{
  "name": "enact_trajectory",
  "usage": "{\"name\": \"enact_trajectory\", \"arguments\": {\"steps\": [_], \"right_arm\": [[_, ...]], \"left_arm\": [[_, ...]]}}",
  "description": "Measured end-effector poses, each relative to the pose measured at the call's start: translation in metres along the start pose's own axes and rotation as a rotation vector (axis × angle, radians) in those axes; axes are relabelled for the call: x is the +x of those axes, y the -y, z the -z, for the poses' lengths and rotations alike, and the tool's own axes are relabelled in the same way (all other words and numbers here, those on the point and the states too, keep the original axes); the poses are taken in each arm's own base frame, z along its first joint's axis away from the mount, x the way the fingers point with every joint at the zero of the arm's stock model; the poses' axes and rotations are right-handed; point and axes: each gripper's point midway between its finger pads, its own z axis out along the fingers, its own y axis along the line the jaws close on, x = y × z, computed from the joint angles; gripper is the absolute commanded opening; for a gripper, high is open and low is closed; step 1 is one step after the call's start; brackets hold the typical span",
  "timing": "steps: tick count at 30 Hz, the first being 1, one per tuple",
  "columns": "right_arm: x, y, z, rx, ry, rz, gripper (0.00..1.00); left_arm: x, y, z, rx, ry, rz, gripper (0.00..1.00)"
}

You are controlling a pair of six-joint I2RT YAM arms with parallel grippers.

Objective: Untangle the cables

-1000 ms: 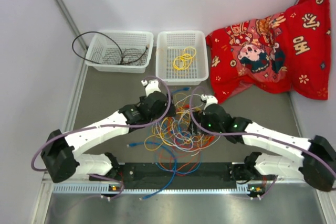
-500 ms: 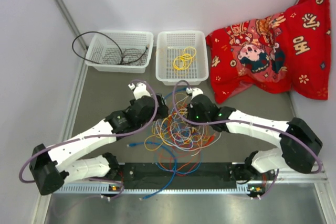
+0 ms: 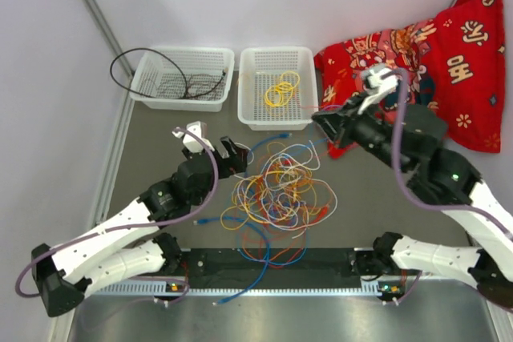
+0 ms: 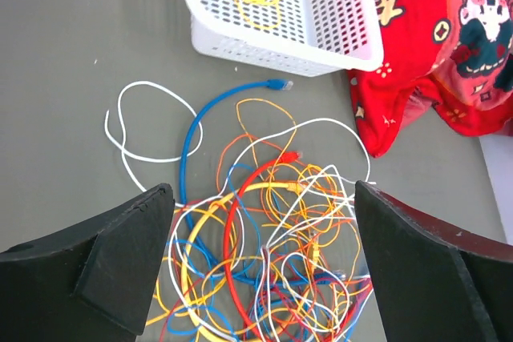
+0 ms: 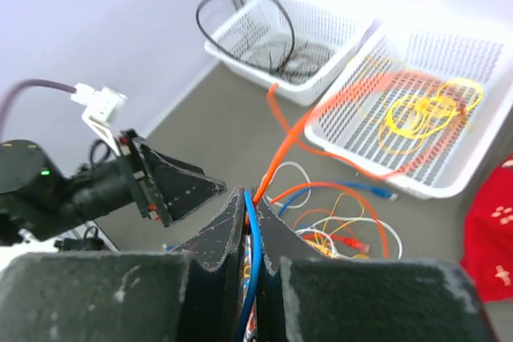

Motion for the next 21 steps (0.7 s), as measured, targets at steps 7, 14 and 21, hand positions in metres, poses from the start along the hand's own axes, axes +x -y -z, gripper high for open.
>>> {"name": "enact_trajectory", "arguments": {"steps": [7,14,21], "right_arm": [[-0.011,0.007,0.038,0.015,0.005,0.016,0.00],[0.026,0.030,0.052,0.095,-0.075,0.028,0.00],[0.099,0.064,0.063,0.208,-0.196,-0.002,0.00]], "left_arm": [[0.002,0.024,-0.008,0.065,-0.050,-0.076,0.98],[0.009,0.061,-0.006,0.263,-0.086,-0.094,0.84],[0.075,0.054,-0.035,0.235,-0.291,-0.191,0.78]]}}
